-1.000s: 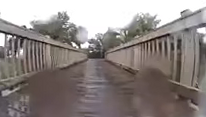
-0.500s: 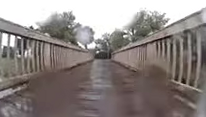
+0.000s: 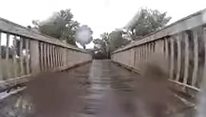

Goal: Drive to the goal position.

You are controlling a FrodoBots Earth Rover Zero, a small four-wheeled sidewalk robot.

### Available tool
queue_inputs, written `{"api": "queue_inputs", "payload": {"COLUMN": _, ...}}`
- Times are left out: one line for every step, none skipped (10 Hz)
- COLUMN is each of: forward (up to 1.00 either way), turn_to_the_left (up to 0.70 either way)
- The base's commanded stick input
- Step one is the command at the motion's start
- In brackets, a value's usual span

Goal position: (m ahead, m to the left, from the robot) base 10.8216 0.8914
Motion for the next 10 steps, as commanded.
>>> {"api": "queue_inputs", "payload": {"forward": 0.85, "turn_to_the_left": 0.0}}
{"api": "queue_inputs", "payload": {"forward": 0.85, "turn_to_the_left": 0.0}}
{"api": "queue_inputs", "payload": {"forward": 0.85, "turn_to_the_left": 0.0}}
{"api": "queue_inputs", "payload": {"forward": 0.85, "turn_to_the_left": 0.0}}
{"api": "queue_inputs", "payload": {"forward": 0.85, "turn_to_the_left": 0.0}}
{"api": "queue_inputs", "payload": {"forward": 0.85, "turn_to_the_left": 0.0}}
{"api": "queue_inputs", "payload": {"forward": 0.85, "turn_to_the_left": 0.0}}
{"api": "queue_inputs", "payload": {"forward": 0.85, "turn_to_the_left": 0.0}}
{"api": "queue_inputs", "payload": {"forward": 0.85, "turn_to_the_left": 0.0}}
{"api": "queue_inputs", "payload": {"forward": 0.85, "turn_to_the_left": 0.0}}
